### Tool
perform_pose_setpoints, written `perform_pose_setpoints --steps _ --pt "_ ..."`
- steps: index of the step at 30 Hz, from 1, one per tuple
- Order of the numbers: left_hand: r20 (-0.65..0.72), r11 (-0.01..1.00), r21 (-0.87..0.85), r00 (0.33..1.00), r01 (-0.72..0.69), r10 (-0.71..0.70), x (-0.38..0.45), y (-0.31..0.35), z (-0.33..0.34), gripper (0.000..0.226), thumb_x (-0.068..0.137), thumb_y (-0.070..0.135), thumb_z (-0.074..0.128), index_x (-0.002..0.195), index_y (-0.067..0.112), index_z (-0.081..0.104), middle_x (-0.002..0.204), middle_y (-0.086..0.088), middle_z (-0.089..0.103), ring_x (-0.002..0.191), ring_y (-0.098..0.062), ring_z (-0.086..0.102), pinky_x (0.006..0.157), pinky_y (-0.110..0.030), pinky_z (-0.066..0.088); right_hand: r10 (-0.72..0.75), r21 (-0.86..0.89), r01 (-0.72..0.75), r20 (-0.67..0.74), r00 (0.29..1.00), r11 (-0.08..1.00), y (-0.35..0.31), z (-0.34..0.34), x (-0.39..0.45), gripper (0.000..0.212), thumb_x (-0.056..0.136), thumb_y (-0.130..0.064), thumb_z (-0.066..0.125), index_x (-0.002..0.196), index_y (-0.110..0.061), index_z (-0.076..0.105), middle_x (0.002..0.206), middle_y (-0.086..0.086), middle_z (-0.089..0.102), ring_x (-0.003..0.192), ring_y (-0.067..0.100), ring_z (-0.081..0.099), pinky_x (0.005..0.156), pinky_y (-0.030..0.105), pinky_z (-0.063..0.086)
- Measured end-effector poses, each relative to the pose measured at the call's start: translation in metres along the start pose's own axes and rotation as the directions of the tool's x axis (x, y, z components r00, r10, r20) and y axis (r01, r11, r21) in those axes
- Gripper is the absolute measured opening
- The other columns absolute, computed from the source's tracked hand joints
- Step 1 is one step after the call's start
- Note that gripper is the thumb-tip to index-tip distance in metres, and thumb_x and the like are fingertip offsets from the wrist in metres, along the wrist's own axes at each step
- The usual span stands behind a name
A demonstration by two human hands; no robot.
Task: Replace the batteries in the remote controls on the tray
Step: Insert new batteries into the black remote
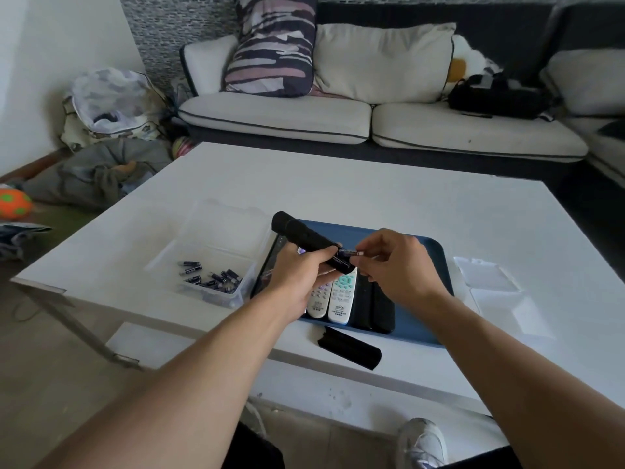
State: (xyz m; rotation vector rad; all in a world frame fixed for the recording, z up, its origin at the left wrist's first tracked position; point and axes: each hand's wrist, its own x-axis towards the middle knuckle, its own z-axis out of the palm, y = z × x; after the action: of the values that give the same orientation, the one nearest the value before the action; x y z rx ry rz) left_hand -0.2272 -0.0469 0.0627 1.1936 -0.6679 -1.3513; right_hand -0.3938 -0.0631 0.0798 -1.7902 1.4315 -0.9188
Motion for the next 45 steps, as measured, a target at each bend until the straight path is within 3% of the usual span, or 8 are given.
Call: perform_pose_setpoints --steps 5,13,20,24,32,37,45 --pt "0.032 1.0 -0.016 0.999 -0.012 0.013 -0.0016 -0.0006 0.0025 0.011 0.092 -0.002 0.066 0.098 0.006 0.061 0.101 -0.016 0.077 0.092 -0.032 0.076 0.083 -0.043 0.06 -0.023 -0.092 0.02 -0.036 0.999 0.996 -0.0033 0.0005 -0.0027 0.011 0.08 -0.034 0.082 0.08 -0.028 0.073 0.068 -0.01 0.068 0.056 0.001 0.056 0.049 0.01 0.038" --pt "0.017 1.0 0.023 1.0 -0.021 0.021 -0.0005 -0.0009 0.0002 0.016 0.089 0.001 0.072 0.103 0.003 0.062 0.101 -0.014 0.077 0.089 -0.029 0.076 0.073 -0.036 0.06 -0.051 -0.153 0.051 0.001 0.999 0.987 -0.0025 -0.0012 -0.0051 0.017 0.076 -0.042 0.085 0.08 -0.029 0.074 0.069 -0.009 0.068 0.063 0.006 0.061 0.053 0.015 0.041" --pt "-0.026 0.997 0.065 0.999 -0.035 0.036 0.0003 -0.0016 0.0008 0.024 0.084 0.005 0.079 0.098 0.004 0.059 0.097 -0.018 0.074 0.082 -0.026 0.076 0.072 -0.039 0.062 -0.035 -0.099 0.037 0.018 0.999 0.994 -0.0028 -0.0039 -0.0056 0.021 0.079 -0.044 0.082 0.072 -0.027 0.073 0.064 -0.01 0.065 0.053 0.001 0.052 0.048 0.014 0.036" --pt "-0.027 0.997 0.066 0.999 -0.032 0.034 0.0013 -0.0023 0.0003 0.025 0.083 0.005 0.08 0.096 0.006 0.059 0.094 -0.017 0.072 0.083 -0.027 0.076 0.072 -0.04 0.062 -0.041 -0.087 0.046 0.055 0.998 0.995 -0.0052 -0.0056 -0.0072 0.025 0.074 -0.046 0.085 0.073 -0.026 0.071 0.064 -0.012 0.066 0.055 -0.001 0.056 0.048 0.013 0.041" --pt "-0.042 0.997 0.068 0.999 -0.03 0.033 -0.0004 -0.001 0.001 0.028 0.083 0.006 0.08 0.101 0.003 0.059 0.093 -0.016 0.072 0.079 -0.025 0.077 0.065 -0.035 0.061 -0.067 -0.088 0.079 0.136 0.988 0.993 -0.0023 -0.0086 -0.008 0.013 0.077 -0.039 0.084 0.079 -0.037 0.071 0.068 -0.024 0.065 0.056 -0.003 0.053 0.049 0.009 0.038" --pt "-0.031 0.998 0.058 0.999 -0.028 0.03 0.0003 -0.0014 0.0002 0.03 0.083 0.008 0.081 0.102 0.002 0.058 0.094 -0.016 0.072 0.081 -0.026 0.077 0.069 -0.039 0.063 -0.048 -0.068 0.055 0.105 0.993 0.996 -0.002 -0.0087 -0.0071 0.011 0.079 -0.041 0.083 0.076 -0.036 0.073 0.061 -0.009 0.064 0.05 0.0 0.05 0.047 0.012 0.036" --pt "-0.017 0.997 0.081 1.0 -0.016 0.017 0.0026 -0.0044 -0.001 0.033 0.082 0.01 0.082 0.103 0.003 0.058 0.1 -0.019 0.073 0.079 -0.024 0.077 0.063 -0.034 0.061 -0.035 -0.07 0.043 0.115 0.993 0.997 -0.0012 -0.0084 -0.0085 0.015 0.074 -0.044 0.085 0.076 -0.033 0.074 0.065 -0.004 0.068 0.049 0.002 0.052 0.047 0.013 0.035"
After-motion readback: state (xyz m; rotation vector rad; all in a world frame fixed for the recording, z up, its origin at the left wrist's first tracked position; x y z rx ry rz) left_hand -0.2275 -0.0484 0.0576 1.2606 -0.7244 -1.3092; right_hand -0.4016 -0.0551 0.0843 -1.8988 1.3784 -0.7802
